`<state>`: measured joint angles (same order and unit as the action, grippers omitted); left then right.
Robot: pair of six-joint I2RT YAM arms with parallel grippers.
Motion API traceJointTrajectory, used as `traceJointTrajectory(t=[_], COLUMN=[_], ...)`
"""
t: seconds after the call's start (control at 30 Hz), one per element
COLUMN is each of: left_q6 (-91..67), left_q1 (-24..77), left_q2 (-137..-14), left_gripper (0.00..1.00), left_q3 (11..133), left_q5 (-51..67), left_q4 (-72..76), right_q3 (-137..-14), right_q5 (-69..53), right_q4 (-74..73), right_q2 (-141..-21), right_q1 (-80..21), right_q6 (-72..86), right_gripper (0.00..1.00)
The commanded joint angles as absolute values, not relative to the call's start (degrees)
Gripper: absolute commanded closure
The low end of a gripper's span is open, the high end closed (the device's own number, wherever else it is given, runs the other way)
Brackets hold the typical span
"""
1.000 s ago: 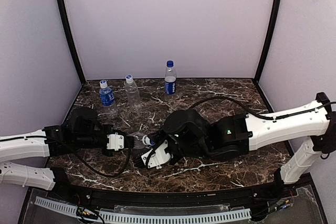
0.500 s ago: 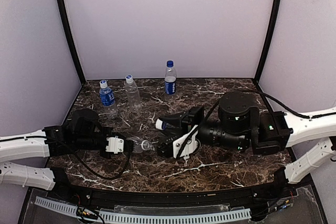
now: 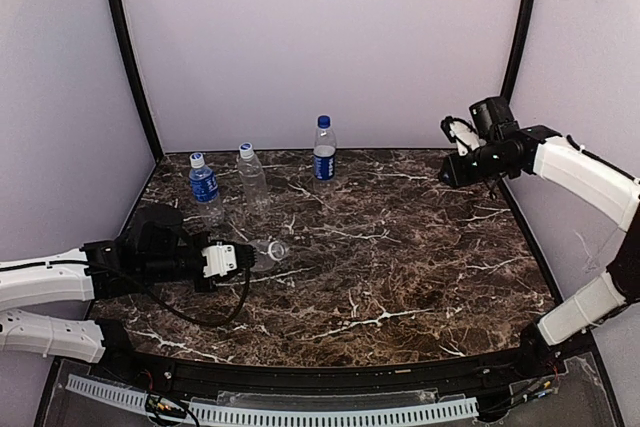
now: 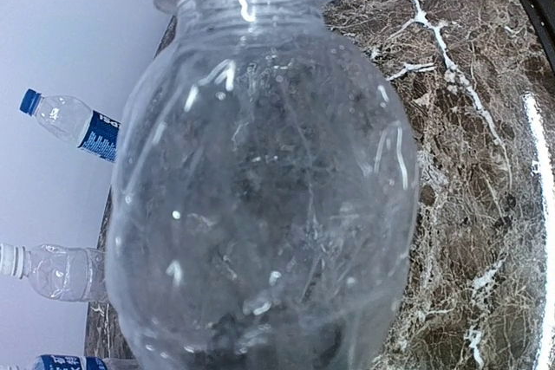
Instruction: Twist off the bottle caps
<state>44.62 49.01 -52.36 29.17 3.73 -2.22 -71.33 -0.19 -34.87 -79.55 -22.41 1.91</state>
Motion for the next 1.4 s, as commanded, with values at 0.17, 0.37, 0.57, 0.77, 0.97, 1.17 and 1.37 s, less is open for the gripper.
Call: traceJointTrajectory(t=[0.17,0.37,0.57,0.77,0.97,1.17,1.37], left_q6=[41.4,41.1,41.4,42.0,42.2,42.2,40.8], left_q1=[48.6,48.3,48.3,48.3,48.3,48.3,48.3], left_q2=[-50.8,-50.4,-50.3,-50.4,-50.5,-50.5,-50.4], left_gripper=[0.80,0.80,0.80,0.80,0.80,0.80,0.80], left_q3=[31.1,30.9,30.6,30.8,30.7,30.7,31.0], left_q5=[3.5,3.7,3.8,3.7,4.1,4.1,4.8], left_q4=[-2.0,-2.2,-1.4,-0.9,-0.7,-0.7,-0.7], right_q3=[-62.0,-60.9,-60.6,-61.3,-61.6,-64.3,-73.0], right_q5=[-12.8,-10.9,-8.4,-2.6,-3.7,-4.8,1.3], right_q4=[-45.5,-44.8,-45.5,-48.5,-48.7,-50.3,-52.6], right_q2=[-96.5,-99.3,-100.7,-102.2,-101.7,-98.8,-91.6], right_q1=[-13.1,-13.1,-13.1,-13.3,-13.3,-14.0,-21.2], right_q6=[10.6,10.6,10.9,11.5,11.3,11.1,8.2], right_gripper=[1.00,1.00,0.94,0.93,0.63,0.36,0.20])
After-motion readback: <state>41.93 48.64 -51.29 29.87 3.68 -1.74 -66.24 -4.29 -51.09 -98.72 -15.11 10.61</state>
